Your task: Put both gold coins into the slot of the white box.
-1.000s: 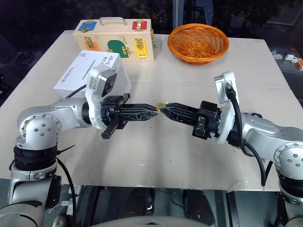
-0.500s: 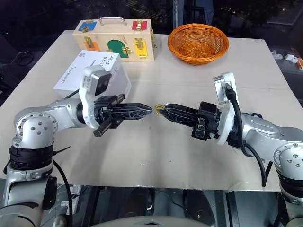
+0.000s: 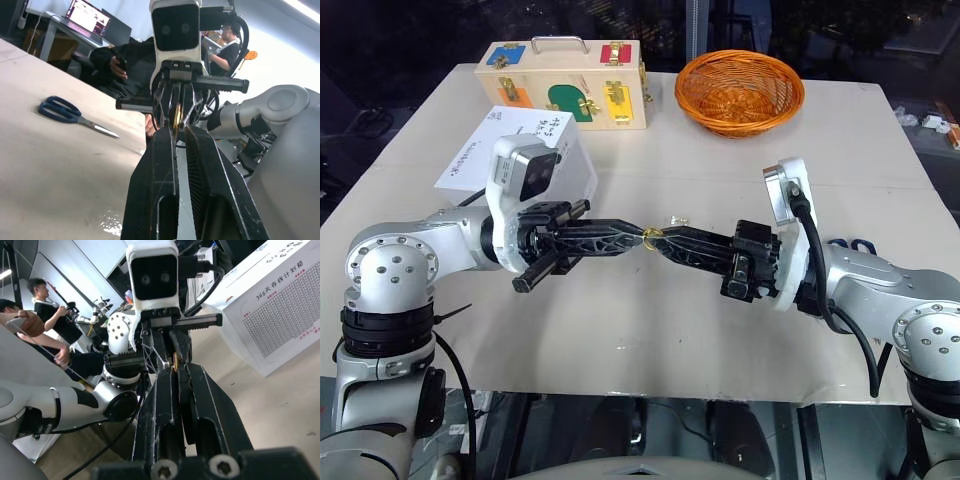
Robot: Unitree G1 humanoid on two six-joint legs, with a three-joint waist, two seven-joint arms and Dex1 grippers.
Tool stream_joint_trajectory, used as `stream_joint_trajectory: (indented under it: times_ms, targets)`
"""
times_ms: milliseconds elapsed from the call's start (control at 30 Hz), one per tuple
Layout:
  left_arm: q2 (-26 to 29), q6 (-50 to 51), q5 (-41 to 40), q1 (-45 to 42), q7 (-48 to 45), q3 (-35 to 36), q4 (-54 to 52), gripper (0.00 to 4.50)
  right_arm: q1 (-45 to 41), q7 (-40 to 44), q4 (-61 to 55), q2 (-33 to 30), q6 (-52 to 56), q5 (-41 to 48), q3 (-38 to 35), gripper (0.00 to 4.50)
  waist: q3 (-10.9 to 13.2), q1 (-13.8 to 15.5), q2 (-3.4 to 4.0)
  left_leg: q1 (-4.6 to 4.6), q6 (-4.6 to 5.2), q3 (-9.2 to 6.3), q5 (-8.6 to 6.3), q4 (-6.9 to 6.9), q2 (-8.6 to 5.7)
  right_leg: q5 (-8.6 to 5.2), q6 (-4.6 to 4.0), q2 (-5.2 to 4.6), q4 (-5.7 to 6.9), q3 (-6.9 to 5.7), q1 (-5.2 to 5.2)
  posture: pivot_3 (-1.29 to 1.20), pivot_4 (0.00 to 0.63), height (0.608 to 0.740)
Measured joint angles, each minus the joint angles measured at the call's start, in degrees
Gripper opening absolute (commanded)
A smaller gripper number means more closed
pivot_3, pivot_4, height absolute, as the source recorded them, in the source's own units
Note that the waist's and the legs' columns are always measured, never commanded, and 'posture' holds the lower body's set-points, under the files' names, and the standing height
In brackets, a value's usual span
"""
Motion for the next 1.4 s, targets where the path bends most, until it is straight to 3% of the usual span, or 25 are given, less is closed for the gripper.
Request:
stream_joint_trajectory:
  times_ms: [367, 1400]
  targets:
    - [-2.5, 1.9, -2.6, -3.8, 5.3, -0.6, 0.1, 0.36, -0.1, 0.0, -0.2, -0.2, -1.0, -0.4, 0.8, 0.00, 0.0, 0.0, 0.00, 0.00, -0.01, 0.00, 0.00, 0.01, 0.00, 0.00, 0.00, 0.00, 0.00, 0.00, 0.00, 0.00, 0.150, 0.726]
    - [1.0, 0.0, 1.9, 1.4, -3.1, -0.6, 0.1, 0.36, 1.3, -0.1, -1.2, -1.8, -2.4, 1.5, -0.4, 0.00, 0.0, 0.0, 0.00, 0.00, 0.00, 0.00, 0.00, 0.01, 0.00, 0.00, 0.00, 0.00, 0.00, -0.01, 0.00, 0.00, 0.150, 0.726]
